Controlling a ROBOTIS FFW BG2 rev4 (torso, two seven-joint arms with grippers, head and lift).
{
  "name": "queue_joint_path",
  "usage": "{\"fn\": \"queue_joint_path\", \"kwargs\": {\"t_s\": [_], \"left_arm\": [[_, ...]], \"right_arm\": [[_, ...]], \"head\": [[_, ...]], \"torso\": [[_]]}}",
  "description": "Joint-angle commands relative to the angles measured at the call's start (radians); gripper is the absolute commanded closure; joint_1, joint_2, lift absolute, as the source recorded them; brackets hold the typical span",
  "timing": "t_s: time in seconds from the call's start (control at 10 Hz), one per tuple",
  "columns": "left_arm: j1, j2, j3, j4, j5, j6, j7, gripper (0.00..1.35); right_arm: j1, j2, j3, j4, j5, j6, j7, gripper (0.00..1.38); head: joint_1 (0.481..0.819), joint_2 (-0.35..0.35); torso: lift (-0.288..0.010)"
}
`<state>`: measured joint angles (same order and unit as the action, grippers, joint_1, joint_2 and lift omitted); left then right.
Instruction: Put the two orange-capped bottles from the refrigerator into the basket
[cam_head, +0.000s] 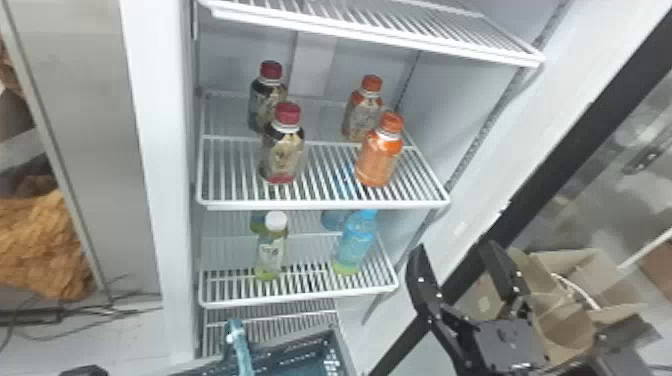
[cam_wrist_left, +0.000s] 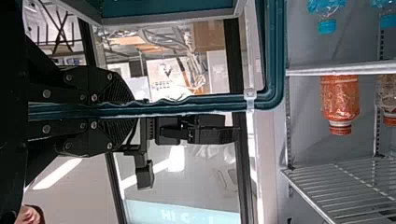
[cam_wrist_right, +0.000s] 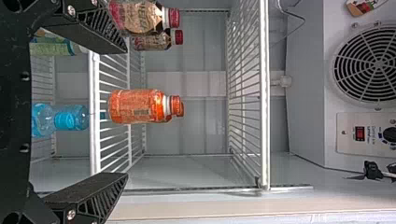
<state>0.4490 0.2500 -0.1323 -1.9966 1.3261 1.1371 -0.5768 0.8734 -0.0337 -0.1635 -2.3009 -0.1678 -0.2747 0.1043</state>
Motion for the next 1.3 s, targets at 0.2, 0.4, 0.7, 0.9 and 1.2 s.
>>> {"fn": "queue_joint_path", "kwargs": {"t_s": [0.2, 0.4, 0.7, 0.9, 1.2], "left_arm": [[-0.005, 0.002, -0.003, 0.000, 0.002, 0.002, 0.000, 1.21], [-0.005, 0.002, -0.003, 0.000, 0.002, -0.001, 0.000, 1.21], [-0.007, 0.003, -0.005, 0.000, 0.002, 0.002, 0.000, 1.21], [-0.005, 0.002, -0.003, 0.000, 0.004, 0.002, 0.000, 1.21], [-0.002, 0.002, -0.001, 0.000, 0.006, 0.002, 0.000, 1.21]], "right_arm": [[0.000, -0.002, 0.000, 0.000, 0.002, 0.002, 0.000, 0.12], [0.000, -0.002, -0.002, 0.002, 0.002, 0.002, 0.000, 0.11], [-0.049, -0.002, -0.022, 0.017, 0.014, 0.032, 0.000, 0.11], [-0.120, -0.017, -0.040, 0.059, 0.004, 0.061, 0.009, 0.11], [-0.270, -0.041, -0.040, 0.182, -0.002, 0.098, 0.058, 0.11]], "head": [[0.695, -0.350], [0.695, -0.350], [0.695, -0.350], [0.695, -0.350], [0.695, -0.350]], "torso": [[-0.040], [-0.040], [-0.040], [-0.040], [-0.040]]}}
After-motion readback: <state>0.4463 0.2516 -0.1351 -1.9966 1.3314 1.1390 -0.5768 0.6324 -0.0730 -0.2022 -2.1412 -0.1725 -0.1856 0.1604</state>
